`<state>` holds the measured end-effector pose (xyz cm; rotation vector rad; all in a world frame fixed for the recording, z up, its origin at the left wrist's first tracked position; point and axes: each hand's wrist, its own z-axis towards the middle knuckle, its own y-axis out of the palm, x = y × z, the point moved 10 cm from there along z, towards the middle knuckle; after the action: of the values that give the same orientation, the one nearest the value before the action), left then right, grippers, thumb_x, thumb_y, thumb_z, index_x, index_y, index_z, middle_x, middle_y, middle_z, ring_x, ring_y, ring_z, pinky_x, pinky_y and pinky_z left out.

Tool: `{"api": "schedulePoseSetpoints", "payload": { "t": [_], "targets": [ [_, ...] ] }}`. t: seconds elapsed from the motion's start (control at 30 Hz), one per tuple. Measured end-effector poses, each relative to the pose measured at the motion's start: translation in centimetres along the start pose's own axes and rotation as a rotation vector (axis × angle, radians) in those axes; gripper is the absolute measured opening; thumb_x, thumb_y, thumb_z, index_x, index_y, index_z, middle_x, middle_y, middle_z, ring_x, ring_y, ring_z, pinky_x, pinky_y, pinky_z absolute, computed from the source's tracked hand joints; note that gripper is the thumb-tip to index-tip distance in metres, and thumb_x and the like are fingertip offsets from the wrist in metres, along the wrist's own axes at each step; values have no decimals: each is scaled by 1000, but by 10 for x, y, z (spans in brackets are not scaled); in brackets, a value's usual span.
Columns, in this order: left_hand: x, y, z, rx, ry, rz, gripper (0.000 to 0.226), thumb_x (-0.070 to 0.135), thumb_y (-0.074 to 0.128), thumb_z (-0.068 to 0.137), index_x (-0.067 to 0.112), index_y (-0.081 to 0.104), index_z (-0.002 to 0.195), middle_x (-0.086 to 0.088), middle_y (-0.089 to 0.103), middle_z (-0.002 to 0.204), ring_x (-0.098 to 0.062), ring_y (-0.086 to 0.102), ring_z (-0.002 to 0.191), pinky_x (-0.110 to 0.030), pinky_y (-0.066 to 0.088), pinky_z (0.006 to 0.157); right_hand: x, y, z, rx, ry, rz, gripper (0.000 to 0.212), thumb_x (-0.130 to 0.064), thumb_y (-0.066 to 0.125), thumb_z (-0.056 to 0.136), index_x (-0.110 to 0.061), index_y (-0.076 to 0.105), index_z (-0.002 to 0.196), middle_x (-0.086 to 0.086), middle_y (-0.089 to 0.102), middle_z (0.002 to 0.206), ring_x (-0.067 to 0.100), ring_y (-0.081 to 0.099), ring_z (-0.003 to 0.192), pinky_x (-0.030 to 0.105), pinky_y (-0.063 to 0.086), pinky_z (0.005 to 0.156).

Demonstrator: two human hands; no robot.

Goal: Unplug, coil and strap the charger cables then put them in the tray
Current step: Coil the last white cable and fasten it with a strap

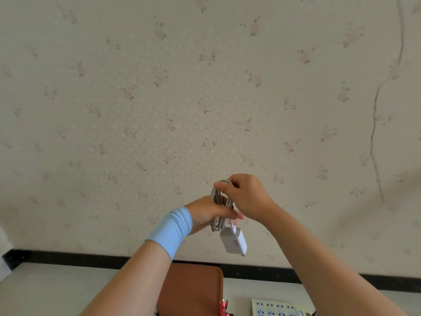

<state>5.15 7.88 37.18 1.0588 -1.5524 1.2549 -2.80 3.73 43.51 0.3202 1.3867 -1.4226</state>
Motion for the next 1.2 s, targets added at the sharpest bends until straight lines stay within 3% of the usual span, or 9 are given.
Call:
{"api": "schedulePoseSetpoints", "payload": {
  "t": [0.13,0.23,0.37,0.47,0.63,0.8,0.93,1.07,1.2],
  "targets": [
    [-3,12,-4,-122,-53,-206,11,2,61,88,2,55,96,-11,62,69,-30,68,69,-52,51,97,5,-1,2,41,34,54,51,-47,70,90,-13,48,59,-13,36,42,6,31,39,18,32,43],
    [-6,9,-4,-137,-84,-240,13,3,59,88,9,49,94,-4,41,60,-18,48,47,-58,50,95,5,-2,4,66,41,32,46,-49,67,92,-15,52,66,-13,44,47,5,38,43,21,35,46],
    [-1,21,-15,-288,-76,-317,11,2,51,90,12,50,95,-3,32,58,-14,34,42,-58,51,93,-12,4,-2,3,-125,-54,23,-53,55,97,-36,51,112,1,62,70,16,58,59,33,48,55],
    [4,32,-23,-416,-60,-331,21,5,48,95,11,50,74,0,38,57,-10,37,41,-55,52,92,-32,3,-11,-24,-301,-40,19,-55,55,97,-38,60,105,-2,64,69,9,58,60,27,48,60],
    [6,39,-33,-547,-73,-366,14,9,47,96,13,48,83,1,42,63,-8,43,43,-51,52,93,-40,8,-17,-69,-369,-115,43,-63,50,94,-27,66,78,-2,66,65,10,61,56,32,50,57],
    [6,52,-36,-636,-86,-420,7,11,52,93,12,59,96,-4,59,78,-11,56,51,-52,47,100,-29,4,-10,-63,-246,-34,54,-49,55,99,-9,59,64,10,60,55,24,56,41,39,47,45],
    [4,45,-18,-401,-13,-246,23,13,66,86,5,64,108,-8,72,94,-24,70,87,-52,40,109,-21,0,-2,7,-201,-99,55,-36,58,100,-7,48,55,7,44,47,16,38,42,34,38,46],
    [-3,21,-2,-119,-23,6,56,46,77,71,15,70,117,-5,70,119,-23,60,120,-42,39,112,-12,-14,7,92,-137,-192,56,-33,58,100,-13,41,52,-2,36,44,12,29,41,23,28,45],
    [-17,41,-5,-220,-126,-179,20,28,63,92,15,59,106,-11,73,107,-36,65,110,-47,47,99,-3,-13,10,130,-105,-170,55,-33,60,98,-13,40,51,-3,37,44,12,30,41,22,27,44]
  ]
}}
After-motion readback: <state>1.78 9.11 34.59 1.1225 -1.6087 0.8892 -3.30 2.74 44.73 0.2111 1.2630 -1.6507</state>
